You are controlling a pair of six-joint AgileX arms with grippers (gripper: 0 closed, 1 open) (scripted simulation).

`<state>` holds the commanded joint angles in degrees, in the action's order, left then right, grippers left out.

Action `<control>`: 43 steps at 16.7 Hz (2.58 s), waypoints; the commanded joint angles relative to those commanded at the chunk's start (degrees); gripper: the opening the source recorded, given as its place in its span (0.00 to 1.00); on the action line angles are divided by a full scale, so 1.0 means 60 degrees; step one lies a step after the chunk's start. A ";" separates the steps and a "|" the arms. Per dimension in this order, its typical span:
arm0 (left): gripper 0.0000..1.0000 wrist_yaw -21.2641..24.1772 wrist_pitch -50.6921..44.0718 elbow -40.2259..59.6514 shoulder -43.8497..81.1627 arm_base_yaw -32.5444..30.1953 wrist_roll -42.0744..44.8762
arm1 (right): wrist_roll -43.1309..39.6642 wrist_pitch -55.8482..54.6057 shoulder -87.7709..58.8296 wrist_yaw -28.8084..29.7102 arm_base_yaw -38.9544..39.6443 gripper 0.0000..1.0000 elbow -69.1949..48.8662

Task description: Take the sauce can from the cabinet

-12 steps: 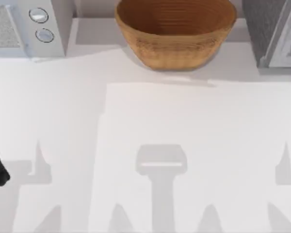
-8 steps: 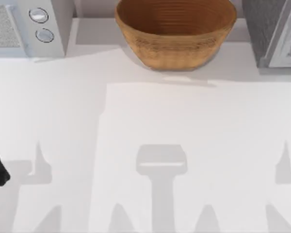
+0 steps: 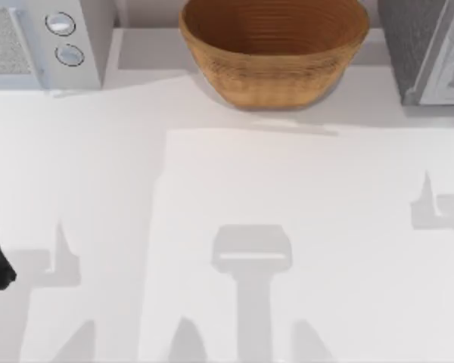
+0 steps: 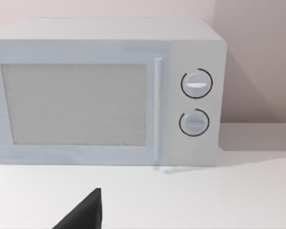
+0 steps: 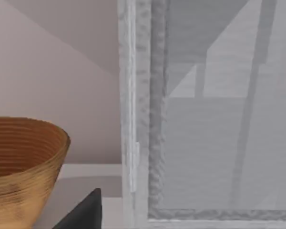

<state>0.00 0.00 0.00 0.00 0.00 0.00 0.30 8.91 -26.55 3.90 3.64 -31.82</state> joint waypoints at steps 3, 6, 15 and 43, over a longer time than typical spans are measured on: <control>1.00 0.0000 0.0000 0.0000 0.0000 0.0000 0.0000 | 0.0034 0.0590 -0.2058 0.0305 0.0302 1.00 -0.2848; 1.00 0.0000 0.0000 0.0000 0.0000 0.0000 0.0000 | 0.0066 0.1170 -0.4097 0.0612 0.0597 1.00 -0.5726; 1.00 0.0000 0.0000 0.0000 0.0000 0.0000 0.0000 | 0.0100 0.2448 -0.8114 0.1207 0.1138 1.00 -1.1164; 1.00 0.0000 0.0000 0.0000 0.0000 0.0000 0.0000 | 0.0152 0.2301 -1.2003 0.1116 0.0889 1.00 -1.4852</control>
<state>0.00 0.00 0.00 0.00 0.00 0.00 1.22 22.72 -98.57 10.60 8.98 -120.93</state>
